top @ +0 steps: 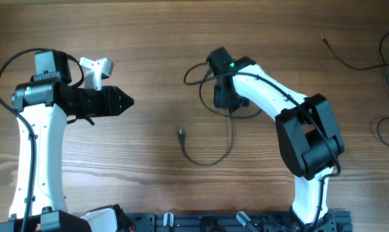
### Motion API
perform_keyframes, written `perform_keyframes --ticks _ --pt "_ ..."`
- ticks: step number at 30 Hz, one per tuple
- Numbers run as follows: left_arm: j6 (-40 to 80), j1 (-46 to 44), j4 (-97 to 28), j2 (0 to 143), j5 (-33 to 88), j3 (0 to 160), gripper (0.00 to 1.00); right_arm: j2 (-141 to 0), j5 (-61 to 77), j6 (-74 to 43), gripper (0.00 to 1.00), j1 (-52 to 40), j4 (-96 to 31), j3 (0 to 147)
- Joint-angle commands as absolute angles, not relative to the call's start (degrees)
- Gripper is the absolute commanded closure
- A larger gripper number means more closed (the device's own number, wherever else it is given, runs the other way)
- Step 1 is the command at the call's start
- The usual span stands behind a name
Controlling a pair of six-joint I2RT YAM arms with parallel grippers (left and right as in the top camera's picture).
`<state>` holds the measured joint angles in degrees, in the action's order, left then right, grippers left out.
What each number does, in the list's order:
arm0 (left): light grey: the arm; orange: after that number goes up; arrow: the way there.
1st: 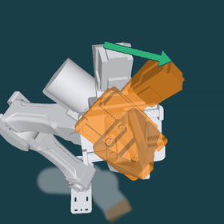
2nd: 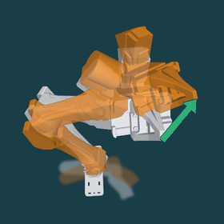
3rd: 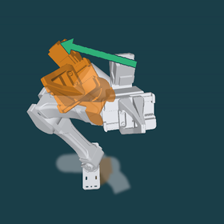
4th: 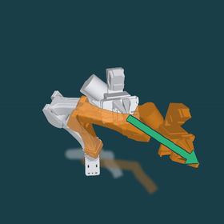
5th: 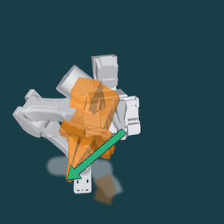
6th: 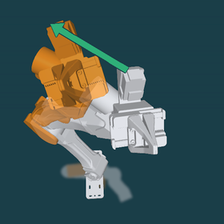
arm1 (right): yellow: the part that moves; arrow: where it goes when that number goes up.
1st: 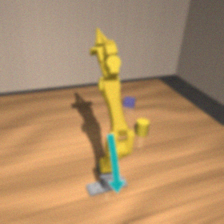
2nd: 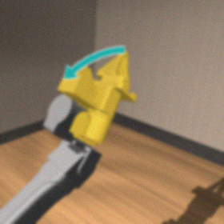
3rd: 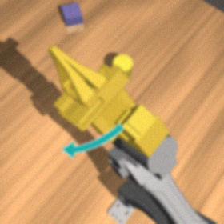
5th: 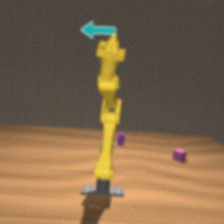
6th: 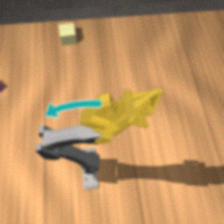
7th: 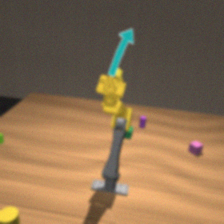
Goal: Untangle cables
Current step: 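Lift the cable and carry it off the table to the upper right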
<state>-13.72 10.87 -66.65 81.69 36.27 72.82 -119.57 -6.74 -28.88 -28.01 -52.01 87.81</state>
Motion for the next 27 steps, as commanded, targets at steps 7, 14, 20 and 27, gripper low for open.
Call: perform_keyframes --ticks 7,14,20,27 --pt "-14.6 10.6 -66.5 80.9 36.6 73.1 0.66 -98.5 -31.1 -5.3 0.96 -26.6 -30.1 107.3" --pt "-14.6 10.6 -66.4 80.9 36.5 73.1 0.66 -94.2 -52.9 11.4 0.96 -14.6 -1.9 107.3" --pt "-14.6 10.6 -66.4 80.9 36.6 73.1 0.66 -94.2 -53.0 2.4 0.96 6.1 -8.4 107.3" --pt "-14.6 10.6 -66.4 80.9 36.5 73.1 0.65 -95.3 -27.4 -28.2 0.96 28.5 -29.4 106.5"
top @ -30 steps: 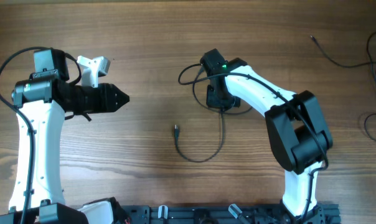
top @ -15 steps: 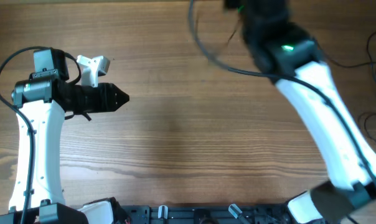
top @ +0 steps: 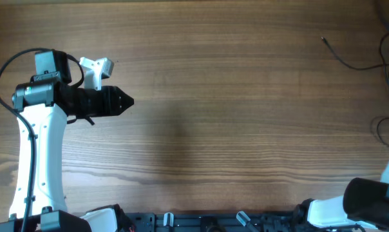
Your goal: Untangle cables
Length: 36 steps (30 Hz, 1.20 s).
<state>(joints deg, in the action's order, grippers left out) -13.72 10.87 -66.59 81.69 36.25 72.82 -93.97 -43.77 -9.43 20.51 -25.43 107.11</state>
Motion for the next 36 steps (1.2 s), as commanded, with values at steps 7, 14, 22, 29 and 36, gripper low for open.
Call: perform_keyframes --ticks 7,14,22,29,36 --pt "-14.6 10.6 -66.5 80.9 36.6 73.1 0.66 -103.0 7.0 -33.4 0.96 38.5 -35.3 106.0" --pt "-14.6 10.6 -66.8 80.9 36.6 73.1 0.65 -108.6 16.9 -31.5 0.96 38.5 -36.9 106.0" --pt "-14.6 10.6 -66.8 80.9 36.6 73.1 0.65 -110.2 19.4 -32.3 0.0 38.5 -38.1 106.0" --pt "-14.6 10.6 -66.8 80.9 36.6 73.1 0.66 -110.3 25.8 -32.3 0.0 36.4 -47.9 106.0" --pt "-14.6 10.6 -66.9 80.9 36.6 73.1 0.65 -110.9 17.5 -3.1 0.0 24.2 -56.6 106.0"
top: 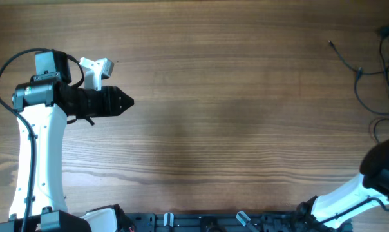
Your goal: Untangle cables
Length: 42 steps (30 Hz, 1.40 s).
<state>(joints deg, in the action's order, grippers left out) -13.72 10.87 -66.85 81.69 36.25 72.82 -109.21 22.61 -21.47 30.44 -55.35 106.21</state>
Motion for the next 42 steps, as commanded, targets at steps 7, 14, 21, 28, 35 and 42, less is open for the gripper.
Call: perform_keyframes --ticks 7,14,21,28,35,42 --pt "-14.6 10.6 -66.8 80.9 36.5 73.1 0.65 -116.3 7.1 11.6 0.05 14.8 -56.8 106.0" --pt "-14.6 10.6 -66.2 80.9 36.5 73.1 0.65 -123.2 21.0 13.4 0.79 9.5 -62.2 106.0" --pt "-14.6 10.6 -66.0 80.1 36.6 73.1 0.76 -111.7 19.1 7.4 0.69 3.3 -64.0 107.8" --pt "-14.6 10.6 -66.0 73.7 36.5 73.1 0.76 -90.2 19.1 8.6 0.66 1.7 -69.1 107.8" --pt "-14.6 10.6 -66.4 65.4 34.4 73.1 0.78 -71.0 19.3 10.4 0.58 1.8 -75.4 107.5" --pt "-14.6 10.6 -67.2 55.7 32.0 73.1 0.79 -51.8 19.3 12.6 0.53 1.8 -81.3 107.5"
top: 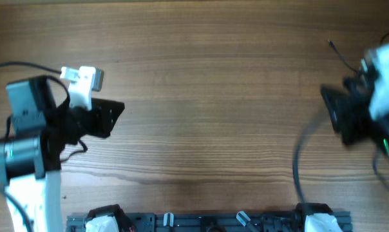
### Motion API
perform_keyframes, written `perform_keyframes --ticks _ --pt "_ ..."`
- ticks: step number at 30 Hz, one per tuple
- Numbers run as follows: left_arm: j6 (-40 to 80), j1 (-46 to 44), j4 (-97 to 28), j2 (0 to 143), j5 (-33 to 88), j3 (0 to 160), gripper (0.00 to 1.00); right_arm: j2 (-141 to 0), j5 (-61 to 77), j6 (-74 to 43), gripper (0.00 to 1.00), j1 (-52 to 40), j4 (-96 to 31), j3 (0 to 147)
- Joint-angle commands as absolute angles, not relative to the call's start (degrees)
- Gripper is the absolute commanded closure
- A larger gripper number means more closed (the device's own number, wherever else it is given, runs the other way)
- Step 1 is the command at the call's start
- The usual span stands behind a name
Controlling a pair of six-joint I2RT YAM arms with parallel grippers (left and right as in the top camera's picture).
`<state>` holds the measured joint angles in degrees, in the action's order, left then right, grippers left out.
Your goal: Untangle cables
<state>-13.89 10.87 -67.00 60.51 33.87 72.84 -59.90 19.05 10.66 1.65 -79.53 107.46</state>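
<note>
Only the overhead view is given, and both arms are motion-blurred. A thin black cable (339, 53) with a small plug end lies at the far right and runs under my right arm. My right gripper (330, 106) points left near the right edge; blur hides whether it is open or shut. A faint dark strand (297, 161) curves down from it toward the front edge. My left gripper (119, 107) sits at the left, pointing right, fingers together and holding nothing, far from the cable.
The wooden table (201, 96) fills the view. A dark rail with the arm bases (201, 222) runs along the front edge. My left arm's white body (27, 161) stands at the lower left.
My right arm was low at the right edge and now reaches over the cables at the right. My left arm has shifted, its gripper now slightly further left and lower.
My right gripper first stood over a looped cable at the table's middle. At the following moment that cable was gone from the middle and the right arm was at the lower right corner. Then the cables at the right edge had shifted. Now both arms have moved.
</note>
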Motion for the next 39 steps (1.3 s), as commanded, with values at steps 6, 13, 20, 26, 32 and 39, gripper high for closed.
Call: perform_keyframes --ticks 6,13,20,26,32,39 --pt "-14.6 10.6 -67.6 47.7 31.3 73.1 0.79 -38.5 19.4 13.4 0.47 1.8 -86.1 107.5" --pt "-14.6 10.6 -70.0 40.8 31.4 73.1 0.79 -23.2 18.3 8.5 0.44 1.7 -89.8 107.5" --pt "-14.6 10.6 -71.4 38.5 31.4 73.1 0.79 -15.4 11.8 5.4 0.0 1.7 -92.2 104.8" --pt "-14.6 10.6 -72.4 38.5 31.4 73.1 0.78 -14.4 11.7 0.1 0.0 1.9 -92.1 103.9" --pt "-14.7 10.6 -72.3 38.5 31.4 73.1 0.79 -6.4 9.6 5.9 0.0 1.9 -91.2 103.8" --pt "-14.7 10.6 -72.8 38.5 31.4 73.1 0.79 -0.4 9.9 9.1 0.0 1.9 -86.0 103.3"
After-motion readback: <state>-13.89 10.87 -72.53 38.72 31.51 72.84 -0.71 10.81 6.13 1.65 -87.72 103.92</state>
